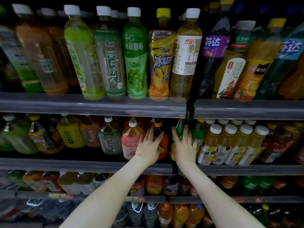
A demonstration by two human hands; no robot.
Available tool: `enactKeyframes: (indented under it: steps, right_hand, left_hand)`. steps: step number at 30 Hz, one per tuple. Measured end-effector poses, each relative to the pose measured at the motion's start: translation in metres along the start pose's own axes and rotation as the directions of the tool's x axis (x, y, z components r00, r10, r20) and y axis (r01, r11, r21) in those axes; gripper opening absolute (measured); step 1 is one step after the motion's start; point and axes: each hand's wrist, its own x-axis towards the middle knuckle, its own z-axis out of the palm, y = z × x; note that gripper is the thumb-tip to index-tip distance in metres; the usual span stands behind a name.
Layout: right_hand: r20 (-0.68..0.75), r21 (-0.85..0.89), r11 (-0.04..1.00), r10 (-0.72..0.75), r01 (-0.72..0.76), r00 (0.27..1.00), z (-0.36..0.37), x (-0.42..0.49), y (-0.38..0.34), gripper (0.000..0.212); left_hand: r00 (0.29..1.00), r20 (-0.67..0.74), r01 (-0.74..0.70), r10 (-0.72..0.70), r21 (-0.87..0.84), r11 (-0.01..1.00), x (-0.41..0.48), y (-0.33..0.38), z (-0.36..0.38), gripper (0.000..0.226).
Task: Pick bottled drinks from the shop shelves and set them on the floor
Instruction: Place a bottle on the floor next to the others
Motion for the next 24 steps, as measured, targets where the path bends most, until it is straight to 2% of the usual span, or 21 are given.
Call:
enactKeyframes:
  steps: [6, 9, 11, 14, 16, 18, 21, 24]
  right_hand:
    - [0.003, 0.068, 0.997, -0.02, 0.02, 1.0, -0.006, -0.001, 0.005, 0.093]
    - [-0.044, 0.152, 0.985, -0.081, 0.087, 0.996, -0.023, -0.007, 0.002, 0.081]
    - [-0.142, 0.211, 0.958, -0.168, 0.195, 0.976, -0.039, -0.015, 0.001, 0.068]
    - [-0.357, 0.345, 0.871, -0.224, 0.351, 0.907, -0.074, -0.017, 0.0, 0.034]
    - [-0.509, 0.407, 0.807, -0.188, 0.428, 0.84, -0.107, -0.003, 0.0, 0.031]
    - [-0.635, 0.423, 0.779, -0.11, 0.463, 0.764, -0.144, 0.023, 0.0, 0.039]
    - [-0.709, 0.426, 0.795, -0.002, 0.431, 0.705, -0.199, 0.072, 0.001, 0.057]
    - [-0.695, 0.381, 0.855, 0.014, 0.352, 0.719, -0.234, 0.114, 0.004, 0.064]
  left_hand:
    - [0.999, -0.027, -0.019, 0.019, -0.031, 0.999, -0.006, -0.002, -0.009, 0.076]
    - [0.982, -0.169, -0.094, 0.086, -0.044, 0.995, -0.015, 0.007, -0.03, 0.062]
    - [0.9, -0.377, -0.264, 0.221, -0.065, 0.962, -0.025, 0.009, -0.057, 0.045]
    - [0.652, -0.695, -0.424, 0.304, -0.001, 0.906, -0.032, 0.005, -0.103, 0.024]
    - [0.524, -0.807, -0.435, 0.272, 0.021, 0.9, -0.03, 0.006, -0.135, 0.024]
    - [0.429, -0.868, -0.414, 0.25, 0.057, 0.909, -0.019, 0.01, -0.162, 0.025]
    - [0.391, -0.892, -0.315, 0.229, 0.104, 0.943, 0.002, 0.021, -0.194, 0.039]
    - [0.456, -0.871, -0.171, 0.183, 0.116, 0.978, 0.02, 0.027, -0.209, 0.054]
